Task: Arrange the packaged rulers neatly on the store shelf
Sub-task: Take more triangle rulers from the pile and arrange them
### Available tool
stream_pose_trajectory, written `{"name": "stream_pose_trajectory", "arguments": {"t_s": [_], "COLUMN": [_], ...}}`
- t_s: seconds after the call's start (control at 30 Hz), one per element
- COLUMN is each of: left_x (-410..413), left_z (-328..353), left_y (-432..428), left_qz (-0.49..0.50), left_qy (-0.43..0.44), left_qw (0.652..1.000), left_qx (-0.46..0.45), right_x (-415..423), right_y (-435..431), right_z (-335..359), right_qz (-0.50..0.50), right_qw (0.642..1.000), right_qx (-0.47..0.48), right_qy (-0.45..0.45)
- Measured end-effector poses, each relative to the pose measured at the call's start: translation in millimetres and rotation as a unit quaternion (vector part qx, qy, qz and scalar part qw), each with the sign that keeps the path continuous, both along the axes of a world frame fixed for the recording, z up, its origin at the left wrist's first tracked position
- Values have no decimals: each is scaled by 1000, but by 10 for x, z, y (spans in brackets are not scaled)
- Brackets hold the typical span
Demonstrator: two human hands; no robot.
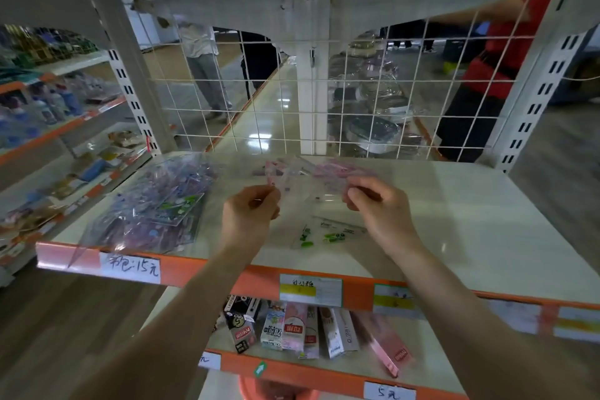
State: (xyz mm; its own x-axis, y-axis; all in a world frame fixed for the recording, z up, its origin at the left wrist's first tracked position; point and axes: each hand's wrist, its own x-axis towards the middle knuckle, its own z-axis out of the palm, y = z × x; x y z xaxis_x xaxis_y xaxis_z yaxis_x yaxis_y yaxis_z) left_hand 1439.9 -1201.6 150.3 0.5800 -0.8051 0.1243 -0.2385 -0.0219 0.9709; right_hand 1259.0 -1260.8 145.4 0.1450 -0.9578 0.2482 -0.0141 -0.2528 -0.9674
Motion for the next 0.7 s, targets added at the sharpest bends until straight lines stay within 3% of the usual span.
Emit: {"name": "stream_pose_trajectory", "arguments": {"t_s": [0.23,0.47,0.57,0.7], "left_x": [35,37,48,52], "left_z": [-15,-39,-50,-87], "left_y": [5,15,5,-29], "left_qz": [20,16,21,27], "left_qy": [24,16,14,-3], "left_qw": [1000,1000,1000,999], "left_qx": [0,0,-1,-18], "right_x": [53,82,96,1], "right_y": [-11,-6,-17,-57], "right_z": [-155,-128,-136,-135], "right_qz": [-56,-63,-68,-125], "right_qw": [961,908,901,935], "right_qx": [-148,-150,-164,-113], "right_qy": [225,385,395,313]}}
